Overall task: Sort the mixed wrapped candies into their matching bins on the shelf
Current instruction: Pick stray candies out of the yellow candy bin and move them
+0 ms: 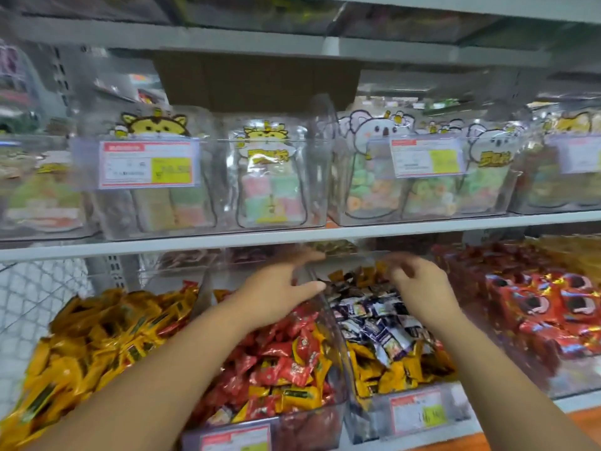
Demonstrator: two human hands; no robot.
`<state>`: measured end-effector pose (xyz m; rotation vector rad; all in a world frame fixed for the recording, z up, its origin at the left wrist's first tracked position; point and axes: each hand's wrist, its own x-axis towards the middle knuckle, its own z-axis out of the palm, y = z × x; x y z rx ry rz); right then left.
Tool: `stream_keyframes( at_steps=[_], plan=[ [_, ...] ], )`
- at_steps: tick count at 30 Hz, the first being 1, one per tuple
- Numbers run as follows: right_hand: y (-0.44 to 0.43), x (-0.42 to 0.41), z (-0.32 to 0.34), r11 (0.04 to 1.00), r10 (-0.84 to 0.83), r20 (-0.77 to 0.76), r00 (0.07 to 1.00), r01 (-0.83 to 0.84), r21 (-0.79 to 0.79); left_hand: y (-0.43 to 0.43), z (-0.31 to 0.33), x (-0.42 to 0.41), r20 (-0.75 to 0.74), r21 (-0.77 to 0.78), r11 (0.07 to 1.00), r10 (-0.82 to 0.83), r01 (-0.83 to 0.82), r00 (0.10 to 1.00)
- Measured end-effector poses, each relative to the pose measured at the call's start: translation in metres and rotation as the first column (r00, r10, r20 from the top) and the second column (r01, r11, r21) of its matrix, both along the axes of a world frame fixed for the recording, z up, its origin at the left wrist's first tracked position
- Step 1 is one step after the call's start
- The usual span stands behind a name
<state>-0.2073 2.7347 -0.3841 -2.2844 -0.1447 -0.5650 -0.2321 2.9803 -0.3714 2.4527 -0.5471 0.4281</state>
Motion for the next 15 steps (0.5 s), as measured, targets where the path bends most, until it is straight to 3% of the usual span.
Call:
stream_keyframes(
  at_steps=[9,12,15],
  plan=[
    [0.112,-0.039,0.022,0.945,0.277,0.031,0.960,-0.266,-0.188,0.175,-0.025,-0.139,-0.019,0.001,0.955,0.298,-0.298,0.954],
    [0.168,-0.060,0.020,0.871,0.435,0.058,0.898,-0.404,-0.279,0.217,-0.049,-0.174,-0.106,-0.032,0.918,0.390,-0.395,0.915],
    [0.220,-0.079,0.017,0.729,0.632,0.020,0.775,-0.585,-0.354,0.248,-0.068,-0.195,-0.159,-0.043,0.901,0.420,-0.432,0.893]
  ],
)
